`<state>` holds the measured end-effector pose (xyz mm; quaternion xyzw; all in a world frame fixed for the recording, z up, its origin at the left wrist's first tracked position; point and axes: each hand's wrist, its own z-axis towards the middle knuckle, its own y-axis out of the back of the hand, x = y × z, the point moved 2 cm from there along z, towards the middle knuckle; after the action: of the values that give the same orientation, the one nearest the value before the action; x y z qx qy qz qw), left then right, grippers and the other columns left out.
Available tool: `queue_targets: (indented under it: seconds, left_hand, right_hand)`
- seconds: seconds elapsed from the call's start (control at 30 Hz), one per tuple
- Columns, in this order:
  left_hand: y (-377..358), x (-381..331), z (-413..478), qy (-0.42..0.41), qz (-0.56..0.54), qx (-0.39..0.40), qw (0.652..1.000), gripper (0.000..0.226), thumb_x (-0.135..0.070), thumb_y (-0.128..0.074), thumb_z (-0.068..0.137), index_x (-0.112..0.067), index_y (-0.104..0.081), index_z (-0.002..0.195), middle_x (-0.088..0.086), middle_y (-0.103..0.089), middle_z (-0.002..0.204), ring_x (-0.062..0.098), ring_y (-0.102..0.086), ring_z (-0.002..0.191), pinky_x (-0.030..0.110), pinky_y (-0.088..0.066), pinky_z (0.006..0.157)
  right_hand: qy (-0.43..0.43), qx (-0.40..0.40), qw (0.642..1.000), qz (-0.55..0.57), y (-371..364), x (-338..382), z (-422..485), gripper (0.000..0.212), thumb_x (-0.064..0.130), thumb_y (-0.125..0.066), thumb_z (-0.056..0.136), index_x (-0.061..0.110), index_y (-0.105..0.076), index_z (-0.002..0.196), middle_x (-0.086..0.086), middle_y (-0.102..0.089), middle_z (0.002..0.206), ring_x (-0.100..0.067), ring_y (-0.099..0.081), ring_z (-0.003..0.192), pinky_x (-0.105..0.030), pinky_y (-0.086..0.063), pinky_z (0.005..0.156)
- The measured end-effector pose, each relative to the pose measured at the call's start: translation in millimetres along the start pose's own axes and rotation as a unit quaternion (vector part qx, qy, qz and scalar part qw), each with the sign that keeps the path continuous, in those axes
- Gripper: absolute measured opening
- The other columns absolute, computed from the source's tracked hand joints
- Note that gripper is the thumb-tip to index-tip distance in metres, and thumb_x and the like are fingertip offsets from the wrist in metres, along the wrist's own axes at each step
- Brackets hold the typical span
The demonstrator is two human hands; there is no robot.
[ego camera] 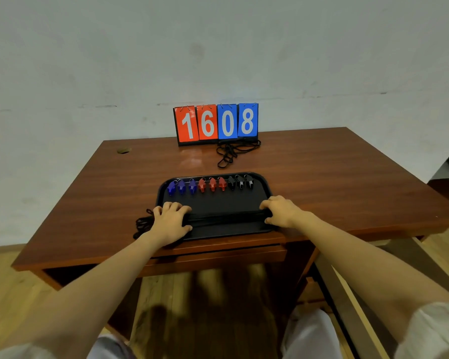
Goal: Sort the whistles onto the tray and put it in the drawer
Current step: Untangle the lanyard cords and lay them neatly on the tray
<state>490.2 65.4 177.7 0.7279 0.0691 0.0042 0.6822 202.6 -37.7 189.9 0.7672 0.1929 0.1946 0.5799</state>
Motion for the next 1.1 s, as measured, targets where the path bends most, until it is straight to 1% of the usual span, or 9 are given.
queue_targets:
  seconds: [0.1,0.23,0.4,0.47,0.6,0.7,0.8,1.0,1.1]
  left_hand:
    - [3,-4,6,-0.020,-0.031,-0.001,0.999,0.056,-0.044,-0.058,0.087,-0.031,-0.039,0.138,0.000,-0.038,0.142,0.024,-0.022,0.137,0.044,-0.015,0.109]
    - [17,-22,28,-0.037,-0.049,-0.027,0.998,0.050,-0.043,-0.056,0.089,-0.029,-0.044,0.135,0.001,-0.040,0.141,0.024,-0.024,0.136,0.043,-0.015,0.109]
    - [45,-49,85,-0.039,-0.037,-0.072,0.996,0.039,-0.036,-0.052,0.092,-0.023,-0.051,0.128,0.005,-0.046,0.134,0.027,-0.034,0.128,0.043,-0.023,0.105]
    - [56,-56,114,-0.033,-0.035,-0.074,0.996,0.038,-0.034,-0.051,0.092,-0.020,-0.052,0.128,0.007,-0.047,0.134,0.028,-0.036,0.127,0.043,-0.025,0.104]
    - [69,-59,177,-0.014,-0.042,-0.050,0.998,0.036,-0.028,-0.049,0.093,-0.016,-0.054,0.126,0.010,-0.047,0.134,0.030,-0.037,0.127,0.045,-0.028,0.105]
    - [64,-54,227,0.006,-0.063,-0.020,0.998,0.034,-0.026,-0.047,0.094,-0.012,-0.055,0.124,0.013,-0.047,0.133,0.033,-0.040,0.126,0.048,-0.032,0.103]
    - [52,-45,269,0.030,-0.096,-0.002,0.995,0.032,-0.023,-0.045,0.094,-0.011,-0.055,0.122,0.015,-0.049,0.130,0.035,-0.044,0.122,0.049,-0.038,0.101]
    - [32,-30,340,0.072,-0.168,-0.026,0.983,0.033,-0.028,-0.046,0.095,-0.011,-0.053,0.123,0.014,-0.052,0.127,0.033,-0.049,0.118,0.048,-0.042,0.100]
    - [21,-31,366,0.086,-0.176,-0.048,0.979,0.038,-0.033,-0.049,0.094,-0.010,-0.052,0.124,0.012,-0.053,0.128,0.031,-0.049,0.119,0.048,-0.042,0.101]
  right_hand:
    - [0.013,-0.013,0.999,0.035,7,1,4,0.049,0.030,-0.061,0.091,0.019,-0.045,0.136,-0.008,-0.045,0.139,-0.029,-0.038,0.130,-0.044,-0.037,0.105]
    - [0.020,-0.073,0.996,0.056,33,6,20,0.046,0.031,-0.059,0.092,0.016,-0.049,0.135,-0.009,-0.049,0.136,-0.029,-0.043,0.128,-0.044,-0.038,0.105]
    - [0.004,-0.114,0.990,0.077,67,4,63,0.041,0.026,-0.056,0.093,0.013,-0.050,0.132,-0.011,-0.052,0.132,-0.030,-0.048,0.122,-0.045,-0.041,0.102]
    - [-0.005,-0.118,0.989,0.085,78,1,89,0.040,0.023,-0.053,0.094,0.013,-0.049,0.132,-0.011,-0.051,0.134,-0.030,-0.048,0.122,-0.045,-0.042,0.102]
    - [-0.017,-0.109,0.990,0.091,92,-7,150,0.040,0.019,-0.049,0.095,0.014,-0.048,0.134,-0.012,-0.051,0.136,-0.031,-0.049,0.123,-0.046,-0.043,0.102]
    - [-0.006,-0.098,0.989,0.107,95,-11,201,0.038,0.013,-0.043,0.097,0.011,-0.049,0.134,-0.014,-0.052,0.133,-0.031,-0.050,0.121,-0.041,-0.043,0.101]
    - [0.007,-0.093,0.988,0.123,93,-10,251,0.038,0.012,-0.040,0.097,0.012,-0.048,0.135,-0.014,-0.052,0.132,-0.031,-0.051,0.118,-0.042,-0.044,0.100]
    - [0.018,-0.123,0.979,0.163,92,-7,330,0.037,0.012,-0.040,0.098,0.014,-0.049,0.135,-0.009,-0.052,0.133,-0.026,-0.051,0.119,-0.036,-0.045,0.098]
    - [0.010,-0.129,0.980,0.154,87,-10,356,0.035,0.014,-0.042,0.098,0.011,-0.049,0.132,-0.011,-0.055,0.129,-0.027,-0.053,0.115,-0.038,-0.046,0.096]
